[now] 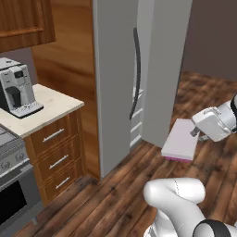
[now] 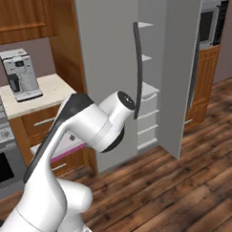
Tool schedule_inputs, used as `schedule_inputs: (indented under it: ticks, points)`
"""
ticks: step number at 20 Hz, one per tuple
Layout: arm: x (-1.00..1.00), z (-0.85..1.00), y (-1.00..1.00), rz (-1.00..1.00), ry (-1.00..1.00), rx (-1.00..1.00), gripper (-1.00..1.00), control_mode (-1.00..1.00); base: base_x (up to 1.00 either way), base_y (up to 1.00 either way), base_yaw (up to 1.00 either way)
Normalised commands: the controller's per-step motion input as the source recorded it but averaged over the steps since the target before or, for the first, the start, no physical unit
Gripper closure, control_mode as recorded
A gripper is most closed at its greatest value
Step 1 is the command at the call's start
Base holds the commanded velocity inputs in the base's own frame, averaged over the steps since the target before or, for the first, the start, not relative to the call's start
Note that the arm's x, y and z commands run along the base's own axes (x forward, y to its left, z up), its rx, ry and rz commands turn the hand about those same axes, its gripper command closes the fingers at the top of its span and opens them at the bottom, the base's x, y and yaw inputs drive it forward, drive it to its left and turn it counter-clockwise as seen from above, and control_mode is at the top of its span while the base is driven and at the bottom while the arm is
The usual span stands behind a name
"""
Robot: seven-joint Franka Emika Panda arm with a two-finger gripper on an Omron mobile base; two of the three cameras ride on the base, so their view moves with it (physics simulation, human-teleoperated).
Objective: The ice cube tray has been filled with water. Take the tray and place it in the freezer to make ice. Close the freezer door after placing the tray.
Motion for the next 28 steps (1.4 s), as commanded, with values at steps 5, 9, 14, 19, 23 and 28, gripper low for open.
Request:
schedule_inputs:
  ticks: [5,9,14,19,23,28]
  points:
    - [0.00,0.00,0.00,0.00,0.00,0.00,1.00,1.00,0.90,0.03,-0.43]
    - [0.00,0.00,0.00,0.00,0.00,0.00,1.00,1.00,1.00,0.03,-0.39]
    - [0.00,0.00,0.00,0.00,0.00,0.00,1.00,1.00,1.00,0.06,-0.33]
    - [0.00,0.00,0.00,0.00,0.00,0.00,1.00,1.00,0.99,0.00,-0.21]
    - [0.00,0.00,0.00,0.00,0.00,0.00,1.00,1.00,0.94,0.07,-0.05]
    - [0.00,0.00,0.00,0.00,0.00,0.00,1.00,1.00,0.79,0.03,0.04]
